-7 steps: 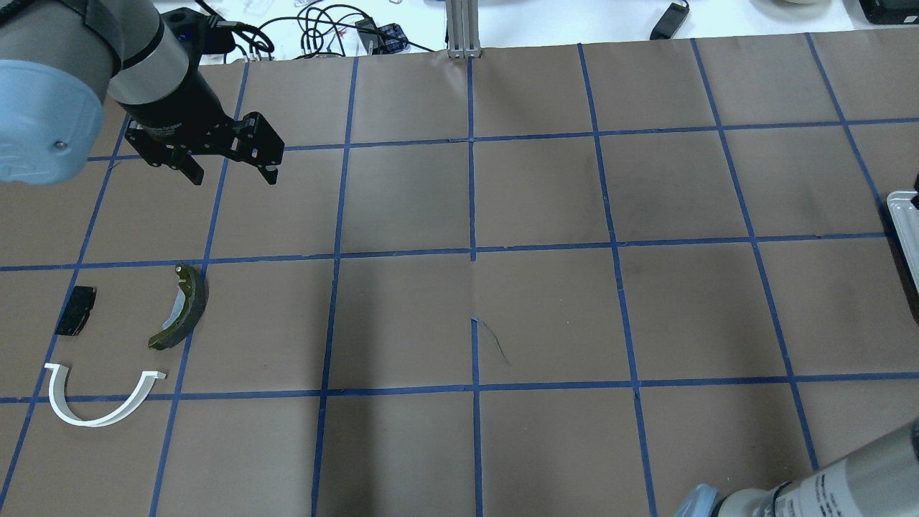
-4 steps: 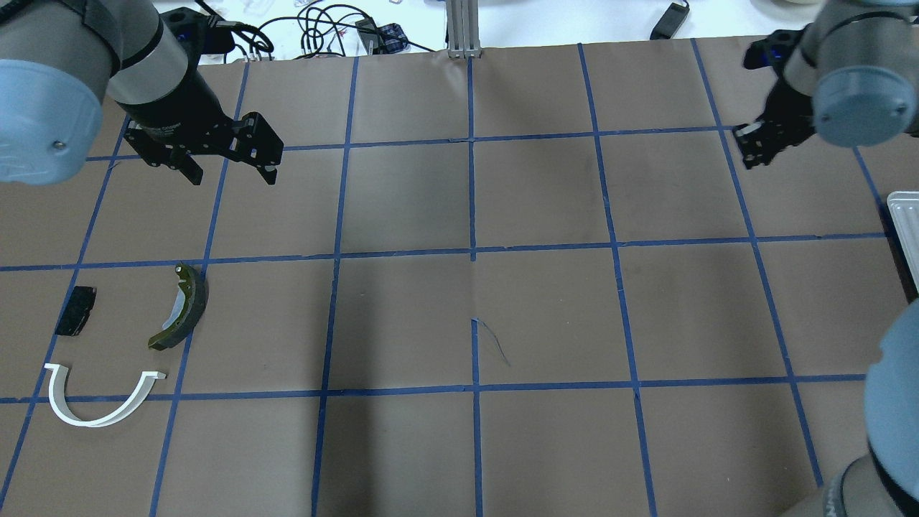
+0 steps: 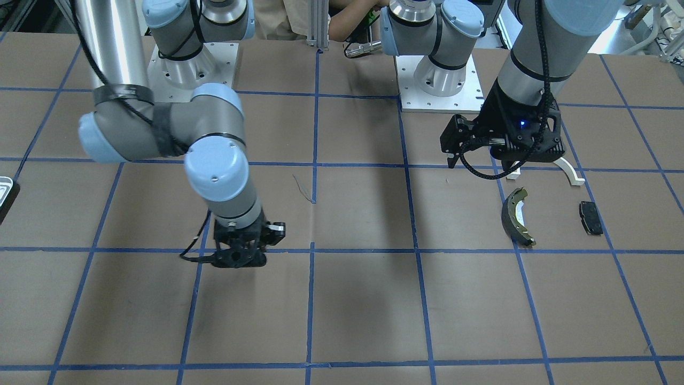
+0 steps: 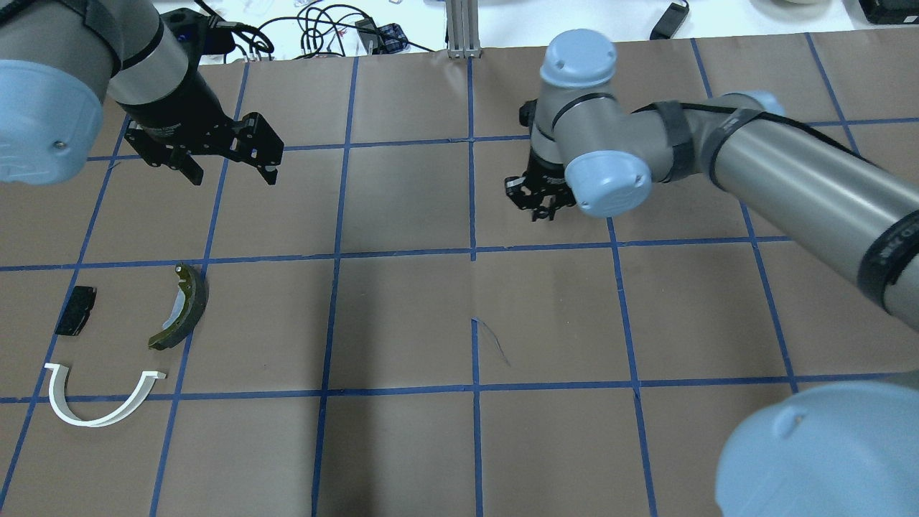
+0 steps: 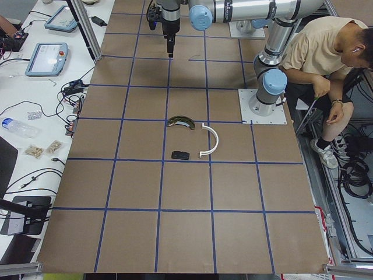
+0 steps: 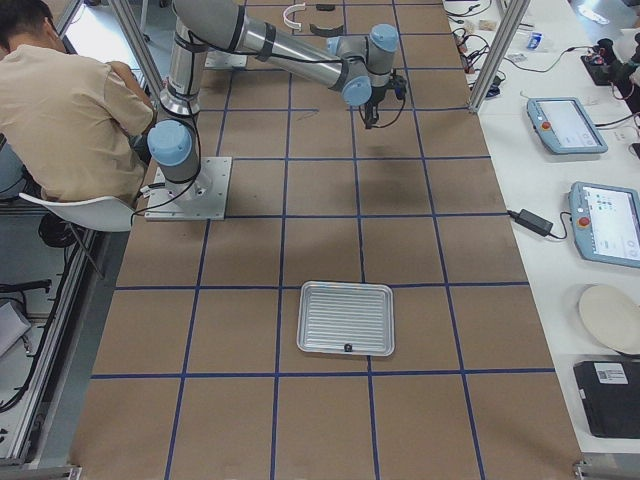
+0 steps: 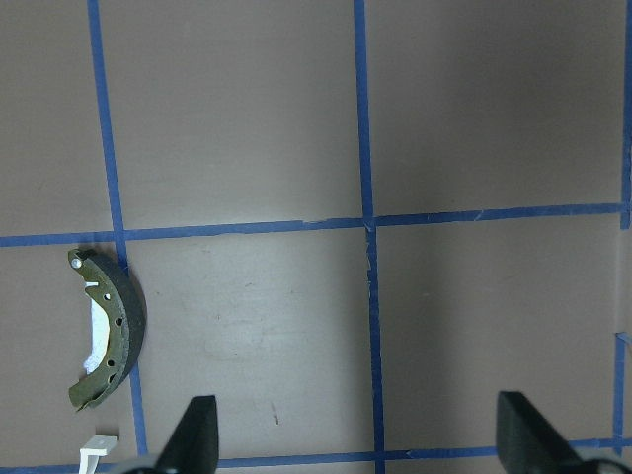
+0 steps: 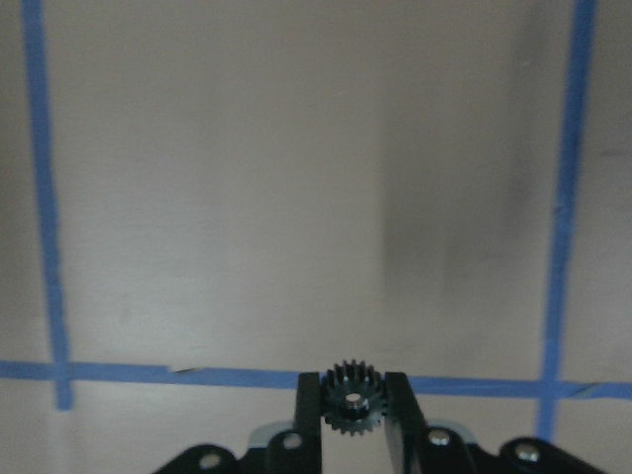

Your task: Place bearing gear from tray to pile

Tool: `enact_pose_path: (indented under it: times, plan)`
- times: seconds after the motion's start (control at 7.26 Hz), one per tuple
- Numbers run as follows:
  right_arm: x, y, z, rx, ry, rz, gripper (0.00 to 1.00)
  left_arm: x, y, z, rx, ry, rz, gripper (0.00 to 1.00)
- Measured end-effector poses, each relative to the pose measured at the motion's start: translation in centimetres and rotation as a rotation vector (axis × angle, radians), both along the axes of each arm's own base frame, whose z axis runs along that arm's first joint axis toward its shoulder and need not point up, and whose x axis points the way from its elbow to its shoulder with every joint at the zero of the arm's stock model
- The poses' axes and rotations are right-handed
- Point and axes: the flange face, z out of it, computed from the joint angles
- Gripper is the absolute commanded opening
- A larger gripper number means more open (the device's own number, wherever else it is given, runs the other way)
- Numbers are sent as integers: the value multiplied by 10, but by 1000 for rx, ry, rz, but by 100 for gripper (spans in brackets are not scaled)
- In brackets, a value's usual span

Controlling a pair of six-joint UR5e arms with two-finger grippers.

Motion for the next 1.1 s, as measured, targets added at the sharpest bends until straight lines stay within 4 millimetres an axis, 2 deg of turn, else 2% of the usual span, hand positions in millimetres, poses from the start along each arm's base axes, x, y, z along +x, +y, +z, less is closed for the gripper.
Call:
enact_pose_path:
  times: [0.14,0.28,0.41,0.55,0.69,0.83,0.96,1.1]
  plan:
    - [39,27,-11,-8,-22,-33,12,0,0,0,1,0,-1,100]
    - [63,50,-21,-12,-34,-53,23,0,0,-2,4,0,-8,100]
    - [75,66,-29,-8,-55,-61,76,0,-2,-5,11,1,-21,100]
    - [81,73,-32,-16,-91,-62,100,0,-5,-11,22,5,-23,100]
    - [76,67,-29,-35,-114,-71,100,1,-8,-16,31,7,-21,100]
    - [55,49,-23,-47,-120,-84,100,1,-10,-19,38,5,-22,100]
    - [16,24,-12,-56,-99,-59,100,1,-14,-23,40,5,-17,100]
    - [-44,-4,8,-73,-31,16,100,-3,-19,-28,31,8,-3,100]
